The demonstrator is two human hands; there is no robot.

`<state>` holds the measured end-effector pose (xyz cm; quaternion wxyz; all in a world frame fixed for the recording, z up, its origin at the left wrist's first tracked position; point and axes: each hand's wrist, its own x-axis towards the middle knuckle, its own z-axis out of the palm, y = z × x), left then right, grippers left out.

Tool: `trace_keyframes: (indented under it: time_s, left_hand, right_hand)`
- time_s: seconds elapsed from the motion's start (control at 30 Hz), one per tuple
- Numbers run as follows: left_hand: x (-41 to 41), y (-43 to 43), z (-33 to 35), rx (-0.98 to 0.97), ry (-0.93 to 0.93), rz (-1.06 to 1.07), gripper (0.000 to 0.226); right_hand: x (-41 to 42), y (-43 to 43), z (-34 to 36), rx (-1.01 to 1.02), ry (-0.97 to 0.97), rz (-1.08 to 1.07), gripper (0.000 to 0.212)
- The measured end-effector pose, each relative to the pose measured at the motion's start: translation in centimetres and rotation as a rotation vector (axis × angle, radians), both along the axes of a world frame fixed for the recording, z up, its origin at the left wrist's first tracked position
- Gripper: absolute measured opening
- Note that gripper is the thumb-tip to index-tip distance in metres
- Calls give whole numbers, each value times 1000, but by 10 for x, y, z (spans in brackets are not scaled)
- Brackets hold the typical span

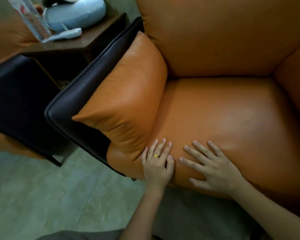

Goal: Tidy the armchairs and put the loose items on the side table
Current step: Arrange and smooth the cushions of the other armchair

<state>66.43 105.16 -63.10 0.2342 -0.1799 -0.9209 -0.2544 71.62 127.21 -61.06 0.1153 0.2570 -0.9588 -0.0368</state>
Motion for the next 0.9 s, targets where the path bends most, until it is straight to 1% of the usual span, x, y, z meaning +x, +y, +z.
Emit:
trace_keyframes:
  time_s: [0.07,0.13,0.23,0.33,0.43,0.5,0.53,0.6,0.67,0.73,0.83,0.9]
  left_hand:
    - [4,0,9,-14,-90,2,40]
    - [10,3,19,-48,-194,1,42]
    - [13,3,38,-221,-352,-23,50]
    - [13,1,54,-365,-503,-70,64]
    - [18,8,66,-456,-578,-92,76]
    - [18,17,68,-513,-556,-154,76]
    - [16,22,68,-557,-514,-210,75]
    - [7,30,67,-664,-372,-339,73]
    - [-8,39,61,-734,-232,-455,72]
    - [-22,46,53,-698,-168,-533,73]
    - [-31,48,40,-651,-50,-531,73]
    - [-31,48,40,-633,-35,-544,73]
  right_hand:
    - [4,-2,6,5,-54,-36,71]
    - [12,-3,12,-24,-82,-139,73]
    - [35,0,17,-143,-78,-441,72]
    - [69,5,8,-300,-49,-739,68]
    - [83,-2,4,-445,-68,-926,69]
    - [79,-10,5,-511,-59,-986,69]
    - [74,-12,6,-529,-50,-1008,69]
    - [66,-12,3,-552,-16,-1044,67]
    - [59,-13,-5,-551,70,-1073,65]
    - [52,-14,-17,-546,183,-1087,62]
    - [41,-15,-32,-538,385,-1079,60]
    - [37,-12,-40,-529,463,-1076,59]
